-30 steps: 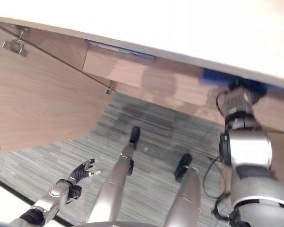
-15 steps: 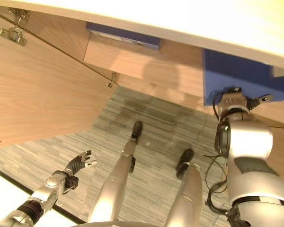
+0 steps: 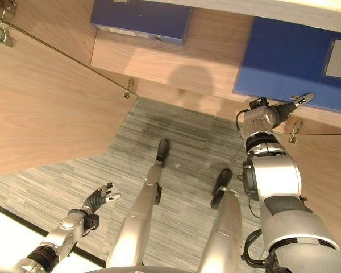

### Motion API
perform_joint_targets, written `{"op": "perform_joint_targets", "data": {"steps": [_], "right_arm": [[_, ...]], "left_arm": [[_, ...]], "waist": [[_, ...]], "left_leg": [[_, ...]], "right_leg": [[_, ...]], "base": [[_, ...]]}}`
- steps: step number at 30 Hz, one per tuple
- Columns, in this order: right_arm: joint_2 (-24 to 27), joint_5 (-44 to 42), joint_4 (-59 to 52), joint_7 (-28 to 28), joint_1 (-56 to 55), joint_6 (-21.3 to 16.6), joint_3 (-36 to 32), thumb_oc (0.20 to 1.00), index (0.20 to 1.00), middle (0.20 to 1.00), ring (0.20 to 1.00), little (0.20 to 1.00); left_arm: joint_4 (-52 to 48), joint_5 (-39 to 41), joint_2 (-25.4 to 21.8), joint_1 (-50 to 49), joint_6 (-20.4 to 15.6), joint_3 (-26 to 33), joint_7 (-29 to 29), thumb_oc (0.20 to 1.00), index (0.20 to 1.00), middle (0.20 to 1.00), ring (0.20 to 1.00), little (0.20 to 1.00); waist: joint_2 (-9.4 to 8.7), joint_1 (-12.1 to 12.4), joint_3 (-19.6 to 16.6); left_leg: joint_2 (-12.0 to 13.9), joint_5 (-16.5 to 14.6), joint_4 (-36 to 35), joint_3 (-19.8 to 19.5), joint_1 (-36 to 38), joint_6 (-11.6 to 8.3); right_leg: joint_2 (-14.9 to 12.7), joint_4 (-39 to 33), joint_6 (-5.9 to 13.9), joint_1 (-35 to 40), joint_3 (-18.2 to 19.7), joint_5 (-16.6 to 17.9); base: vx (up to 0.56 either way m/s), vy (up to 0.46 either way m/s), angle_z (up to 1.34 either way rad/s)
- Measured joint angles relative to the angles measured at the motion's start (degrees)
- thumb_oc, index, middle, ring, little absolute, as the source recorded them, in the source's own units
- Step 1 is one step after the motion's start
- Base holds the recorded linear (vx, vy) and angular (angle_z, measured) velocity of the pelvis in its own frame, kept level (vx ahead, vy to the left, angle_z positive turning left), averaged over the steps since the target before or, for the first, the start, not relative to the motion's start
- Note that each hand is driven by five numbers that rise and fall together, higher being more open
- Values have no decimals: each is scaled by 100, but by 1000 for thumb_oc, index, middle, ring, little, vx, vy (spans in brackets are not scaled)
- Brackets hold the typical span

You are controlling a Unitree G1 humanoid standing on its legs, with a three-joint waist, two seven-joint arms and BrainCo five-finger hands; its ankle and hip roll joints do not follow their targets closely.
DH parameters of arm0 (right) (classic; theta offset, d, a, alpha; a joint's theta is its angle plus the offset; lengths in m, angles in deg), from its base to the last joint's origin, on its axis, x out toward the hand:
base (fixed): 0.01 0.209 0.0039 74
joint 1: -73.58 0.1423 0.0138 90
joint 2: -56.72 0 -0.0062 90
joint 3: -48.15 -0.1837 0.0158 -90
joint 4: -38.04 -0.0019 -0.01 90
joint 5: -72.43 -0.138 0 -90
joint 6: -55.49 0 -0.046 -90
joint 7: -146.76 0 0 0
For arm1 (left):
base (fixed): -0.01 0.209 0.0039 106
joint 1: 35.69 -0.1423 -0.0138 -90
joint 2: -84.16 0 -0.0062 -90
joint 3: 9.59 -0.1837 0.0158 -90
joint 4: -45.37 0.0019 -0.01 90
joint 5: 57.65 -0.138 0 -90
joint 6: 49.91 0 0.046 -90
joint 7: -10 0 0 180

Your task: Put the empty folder in the office cabinet

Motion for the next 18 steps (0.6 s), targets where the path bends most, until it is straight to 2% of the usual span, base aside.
{"op": "perform_joint_targets", "data": {"steps": [8,18], "right_arm": [[109,1,292,48,34,358,-1,1000,1000,1000,1000,1000],[202,0,341,55,39,478,60,1000,1000,1000,1000,1000]], "left_arm": [[-4,-18,-36,-6,-6,-103,105,1000,1000,1000,1000,1000],[19,-45,-145,-7,-10,-102,246,1000,1000,1000,1000,1000]], "waist": [[13,5,18],[22,16,25]], "left_leg": [[3,1,-41,-7,188,2],[12,1,-115,-1,258,2]], "right_leg": [[2,-58,-11,248,-46,21],[9,-154,-7,330,-77,64]], "base": [[1,-3,1],[-2,-2,0]]}}
